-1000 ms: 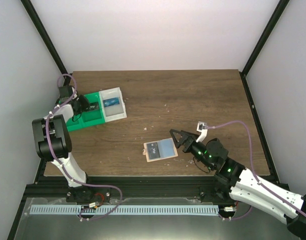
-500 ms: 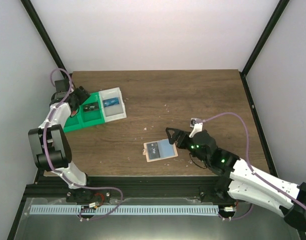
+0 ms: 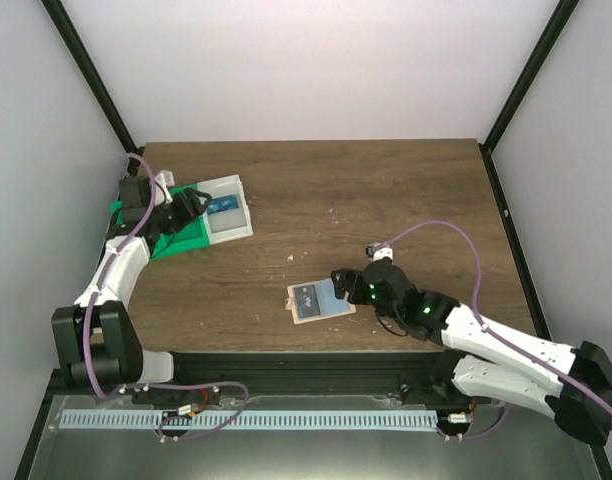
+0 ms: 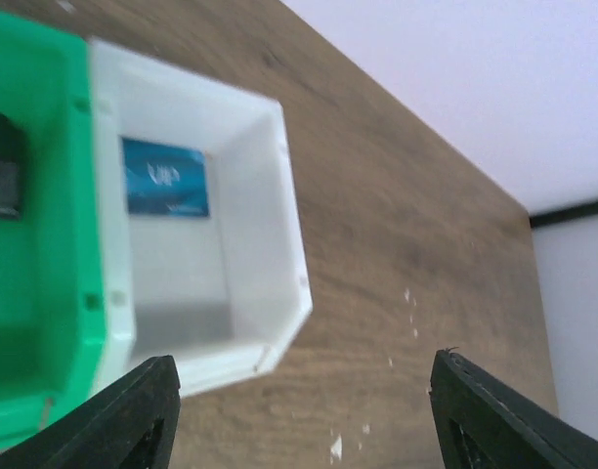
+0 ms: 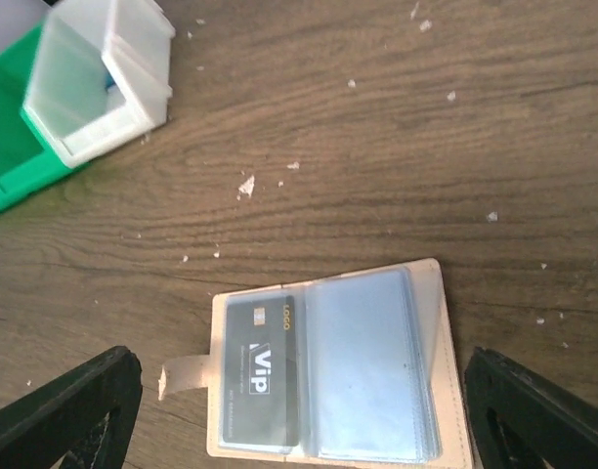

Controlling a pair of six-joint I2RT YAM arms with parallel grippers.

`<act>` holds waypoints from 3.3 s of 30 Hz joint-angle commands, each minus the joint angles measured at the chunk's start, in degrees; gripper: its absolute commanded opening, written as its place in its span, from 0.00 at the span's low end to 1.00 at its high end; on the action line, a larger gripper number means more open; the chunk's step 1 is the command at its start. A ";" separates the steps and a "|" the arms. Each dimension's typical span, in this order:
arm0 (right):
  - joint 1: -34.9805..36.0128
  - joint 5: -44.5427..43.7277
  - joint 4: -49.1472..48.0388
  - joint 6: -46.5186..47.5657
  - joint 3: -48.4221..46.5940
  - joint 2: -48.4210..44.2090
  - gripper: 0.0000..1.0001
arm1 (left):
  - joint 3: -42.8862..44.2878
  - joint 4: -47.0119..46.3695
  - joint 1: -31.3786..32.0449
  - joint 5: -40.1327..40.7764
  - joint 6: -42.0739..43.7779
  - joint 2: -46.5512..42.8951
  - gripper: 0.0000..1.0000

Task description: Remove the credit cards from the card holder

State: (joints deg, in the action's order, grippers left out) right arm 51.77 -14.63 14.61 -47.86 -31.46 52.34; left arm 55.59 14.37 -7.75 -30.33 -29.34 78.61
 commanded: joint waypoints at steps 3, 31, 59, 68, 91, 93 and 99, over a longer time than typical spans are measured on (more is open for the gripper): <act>-0.62 3.20 -1.20 4.34 -3.43 5.20 0.80 | -5.96 -2.36 6.48 -7.76 1.08 -4.09 0.67; -1.04 21.16 -16.22 0.82 -6.13 32.60 0.25 | -26.21 -35.22 34.17 -16.53 -19.25 9.27 0.46; -1.32 18.49 -14.12 2.35 -4.19 36.59 0.21 | -27.80 -38.88 36.06 -14.11 -21.20 15.11 0.46; -1.47 20.11 -16.03 2.93 -3.84 38.13 0.15 | -28.29 -39.42 36.75 -13.42 -20.63 16.52 0.45; -4.27 29.74 -26.35 -0.06 -2.15 40.20 0.03 | -24.66 -32.26 36.75 -10.88 -17.10 12.94 0.44; -4.60 30.02 -26.85 -0.35 -1.82 40.17 0.03 | -24.87 -33.04 36.74 -11.92 -17.87 13.06 0.45; -5.11 30.55 -27.71 -0.79 -1.02 40.12 0.03 | -25.63 -33.64 36.75 -12.97 -19.36 11.10 0.45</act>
State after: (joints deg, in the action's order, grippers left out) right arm 47.31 15.07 -12.05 -47.83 -33.01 91.68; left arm 30.65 -17.80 28.67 -41.87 -47.97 91.94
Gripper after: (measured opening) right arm 0.030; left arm 0.449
